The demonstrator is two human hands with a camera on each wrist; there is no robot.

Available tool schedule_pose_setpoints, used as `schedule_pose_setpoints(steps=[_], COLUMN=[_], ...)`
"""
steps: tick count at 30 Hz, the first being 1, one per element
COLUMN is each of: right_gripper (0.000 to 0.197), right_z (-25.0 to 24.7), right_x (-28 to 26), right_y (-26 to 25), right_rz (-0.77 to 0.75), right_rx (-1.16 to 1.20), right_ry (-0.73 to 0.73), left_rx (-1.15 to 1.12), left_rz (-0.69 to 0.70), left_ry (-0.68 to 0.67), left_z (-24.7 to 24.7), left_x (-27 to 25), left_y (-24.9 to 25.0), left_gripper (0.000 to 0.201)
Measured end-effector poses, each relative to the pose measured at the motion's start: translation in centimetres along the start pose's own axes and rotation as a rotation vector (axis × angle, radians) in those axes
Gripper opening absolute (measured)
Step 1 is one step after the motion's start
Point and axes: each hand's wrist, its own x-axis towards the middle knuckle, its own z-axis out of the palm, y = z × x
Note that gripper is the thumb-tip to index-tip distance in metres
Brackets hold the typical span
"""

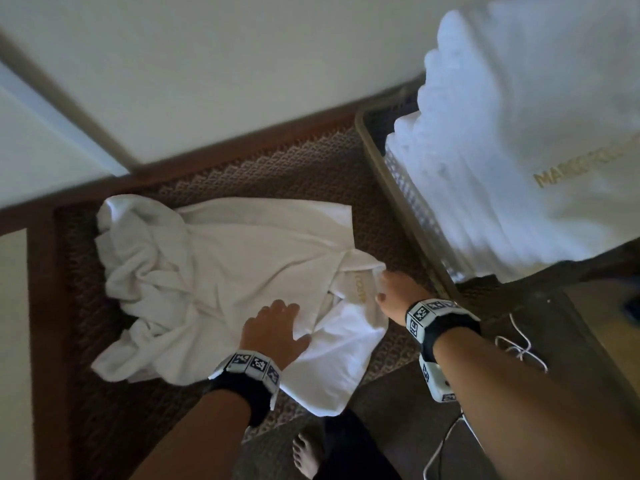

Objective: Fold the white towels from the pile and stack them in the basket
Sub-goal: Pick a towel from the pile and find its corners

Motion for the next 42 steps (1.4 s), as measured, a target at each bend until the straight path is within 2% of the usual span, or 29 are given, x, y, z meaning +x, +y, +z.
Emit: schedule_pose_setpoints(steps=[3,7,9,10,12,14,16,19,22,25,27,32,38,40,42], right_gripper=[0.03,0.052,0.063,0.065,0.057,0.035,0.013,0.014,0.021,0.027,0.028,0.025,0.041,0.033,0.026], right_z=[0.6,1.0,0.9,0.9,0.8,0.1,-1.4,-4.0,-6.6,-9.2,-10.5,-12.3,-14.5,-16.0,-17.7], right_x=[2.7,4.2,4.4,4.5,4.5,3.9,2.5,-0.7,-5.3,-11.1,-15.3,-25.0,-33.6,-36.8,-40.2], right_y=[0.5,0.5,0.5,0.3,-0.1,-0.8,-1.9,-3.5,-5.5,-8.5,-11.0,-16.5,-20.2,-22.8,-26.2], right_rz=[0.03,0.131,0.164,0.167,0.127,0.088,0.08,0.017,-0.05,-0.155,-0.229,-0.337,-0.39,-0.493,-0.66], right_rx=[0.086,0.271,0.394,0.417,0.389,0.337,0.312,0.295,0.392,0.429,0.388,0.35,0.421,0.474,0.456], right_ry=[0.028,0.086,0.106,0.098,0.059,0.072,0.128,0.256,0.385,0.452,0.48,0.605,0.782,0.878,0.944], left_rx=[0.046,0.132,0.025,-0.104,-0.404,-0.636,-0.739,-0.741,-0.657,-0.582,-0.537,-0.456,-0.529,-0.53,-0.504], left_rz=[-0.036,-0.006,-0.018,-0.046,-0.126,-0.16,-0.145,-0.107,-0.022,0.023,0.058,0.136,0.003,-0.102,-0.206], left_ry=[-0.025,0.038,0.041,0.043,0.082,0.187,0.281,0.389,0.542,0.709,0.821,1.107,1.384,1.403,1.365], left_z=[0.6,0.8,0.4,-0.1,-1.9,-4.2,-6.9,-11.0,-14.9,-19.1,-21.8,-26.7,-29.3,-28.8,-28.0], left_x=[1.7,2.8,3.1,3.2,2.9,2.3,1.4,-1.5,-6.0,-12.4,-17.8,-32.1,-45.6,-48.3,-49.7], left_y=[1.3,1.8,0.9,0.3,-0.9,-1.9,-2.9,-4.5,-6.7,-9.7,-12.1,-18.2,-25.8,-27.1,-27.4], left_gripper=[0.068,0.041,0.037,0.033,0.024,0.027,0.023,0.025,0.031,0.023,0.021,0.032,0.028,0.028,0.021])
